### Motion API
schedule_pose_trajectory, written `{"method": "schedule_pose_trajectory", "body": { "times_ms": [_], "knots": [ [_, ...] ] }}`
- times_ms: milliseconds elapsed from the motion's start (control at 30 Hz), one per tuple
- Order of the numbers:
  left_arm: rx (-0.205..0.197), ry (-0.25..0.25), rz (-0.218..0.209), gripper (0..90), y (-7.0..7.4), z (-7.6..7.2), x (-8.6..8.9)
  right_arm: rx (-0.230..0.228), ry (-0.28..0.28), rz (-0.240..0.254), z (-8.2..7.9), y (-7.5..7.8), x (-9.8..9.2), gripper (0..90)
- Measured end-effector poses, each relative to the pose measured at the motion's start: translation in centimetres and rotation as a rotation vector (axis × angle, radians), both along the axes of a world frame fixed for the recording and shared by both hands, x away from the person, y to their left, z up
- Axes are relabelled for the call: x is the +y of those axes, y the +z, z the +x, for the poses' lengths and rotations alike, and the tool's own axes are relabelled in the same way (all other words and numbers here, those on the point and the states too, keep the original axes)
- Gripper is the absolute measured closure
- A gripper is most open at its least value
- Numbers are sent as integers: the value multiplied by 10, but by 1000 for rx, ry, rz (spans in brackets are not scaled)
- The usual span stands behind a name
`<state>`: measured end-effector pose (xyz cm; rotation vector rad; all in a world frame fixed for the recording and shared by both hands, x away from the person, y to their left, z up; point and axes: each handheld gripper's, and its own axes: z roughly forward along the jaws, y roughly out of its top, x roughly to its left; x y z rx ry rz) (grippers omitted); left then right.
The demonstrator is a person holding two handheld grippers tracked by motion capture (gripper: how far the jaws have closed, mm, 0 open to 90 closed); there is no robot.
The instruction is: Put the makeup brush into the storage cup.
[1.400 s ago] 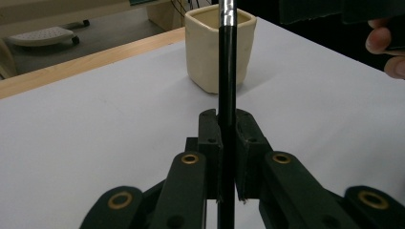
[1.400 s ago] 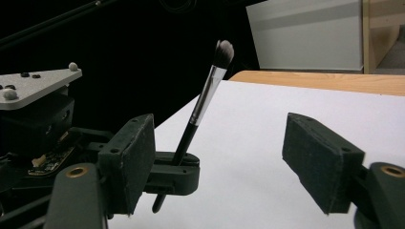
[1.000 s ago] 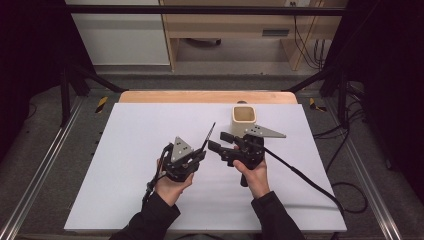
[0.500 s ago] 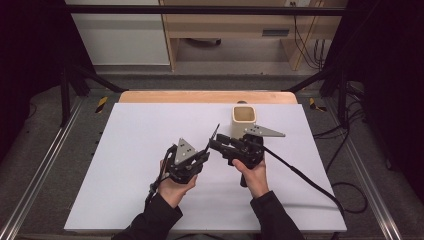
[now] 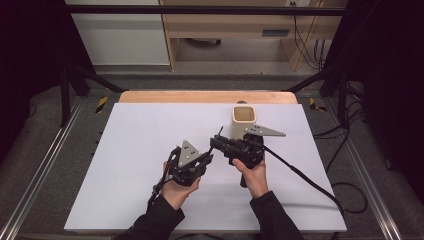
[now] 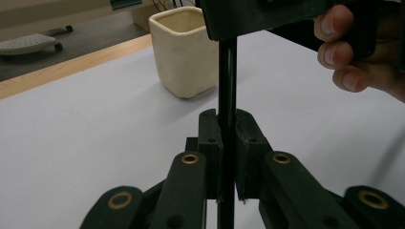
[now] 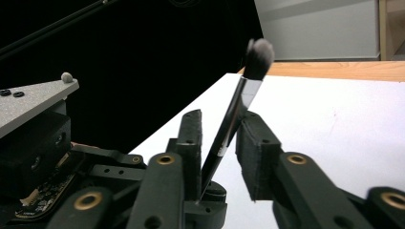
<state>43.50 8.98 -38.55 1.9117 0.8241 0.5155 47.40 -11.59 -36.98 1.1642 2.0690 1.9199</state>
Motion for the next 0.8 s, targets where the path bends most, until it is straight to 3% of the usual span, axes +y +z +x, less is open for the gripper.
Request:
{"method": "schedule_pose_trajectory", "body": {
  "times_ms": [800],
  "knots": [
    [-6, -8, 4, 830, -4, -1, -3, -2, 65, 25, -3, 1, -1, 837]
  ]
}}
